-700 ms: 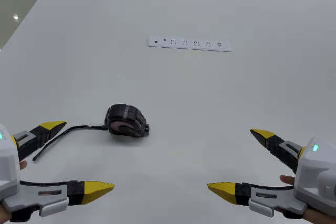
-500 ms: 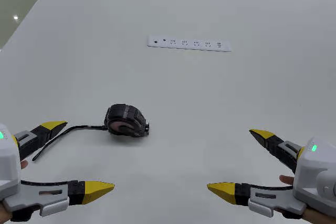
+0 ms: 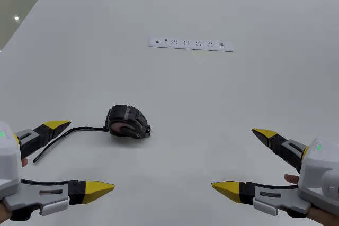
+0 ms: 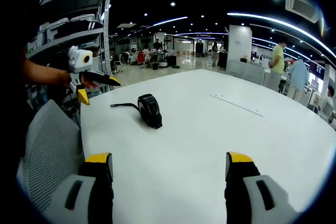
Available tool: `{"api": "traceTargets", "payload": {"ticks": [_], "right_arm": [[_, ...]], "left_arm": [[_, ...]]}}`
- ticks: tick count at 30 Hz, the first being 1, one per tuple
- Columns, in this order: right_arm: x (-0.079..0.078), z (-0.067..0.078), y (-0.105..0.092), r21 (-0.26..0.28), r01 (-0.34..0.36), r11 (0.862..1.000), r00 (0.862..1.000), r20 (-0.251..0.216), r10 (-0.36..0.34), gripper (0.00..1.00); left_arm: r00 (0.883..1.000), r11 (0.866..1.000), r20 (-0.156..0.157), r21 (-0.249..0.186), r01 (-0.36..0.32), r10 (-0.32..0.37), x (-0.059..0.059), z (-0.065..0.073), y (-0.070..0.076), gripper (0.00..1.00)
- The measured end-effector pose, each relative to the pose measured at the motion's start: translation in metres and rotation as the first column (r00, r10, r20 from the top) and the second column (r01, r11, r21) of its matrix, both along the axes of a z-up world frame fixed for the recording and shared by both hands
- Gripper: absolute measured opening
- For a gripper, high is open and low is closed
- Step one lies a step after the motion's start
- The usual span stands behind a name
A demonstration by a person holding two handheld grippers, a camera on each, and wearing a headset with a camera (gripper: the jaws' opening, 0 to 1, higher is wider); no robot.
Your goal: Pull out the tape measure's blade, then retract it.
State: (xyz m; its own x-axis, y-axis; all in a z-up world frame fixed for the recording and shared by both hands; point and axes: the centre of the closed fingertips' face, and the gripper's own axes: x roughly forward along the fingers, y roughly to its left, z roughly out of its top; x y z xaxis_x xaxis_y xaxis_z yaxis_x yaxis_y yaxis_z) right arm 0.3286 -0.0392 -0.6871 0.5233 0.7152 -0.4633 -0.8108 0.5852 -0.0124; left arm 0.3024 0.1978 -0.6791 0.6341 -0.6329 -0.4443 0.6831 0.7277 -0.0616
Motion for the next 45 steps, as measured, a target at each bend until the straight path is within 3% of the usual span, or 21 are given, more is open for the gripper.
{"api": "traceTargets", "payload": {"ticks": [18, 38, 45], "right_arm": [[0.018, -0.007, 0.016, -0.027, -0.124, 0.992, 0.992, 0.017, 0.125, 0.76], [0.050, -0.016, 0.050, -0.029, -0.228, 0.973, 0.973, 0.031, 0.229, 0.53], [0.052, -0.018, 0.053, -0.031, -0.236, 0.971, 0.971, 0.029, 0.236, 0.49]], "left_arm": [[0.993, 0.991, -0.020, 0.066, 0.118, -0.117, 0.023, -0.007, -0.009, 0.86], [0.966, 0.955, -0.057, 0.142, 0.259, -0.253, 0.056, -0.024, -0.013, 0.71], [0.962, 0.950, -0.062, 0.151, 0.272, -0.266, 0.058, -0.026, -0.014, 0.65]]}}
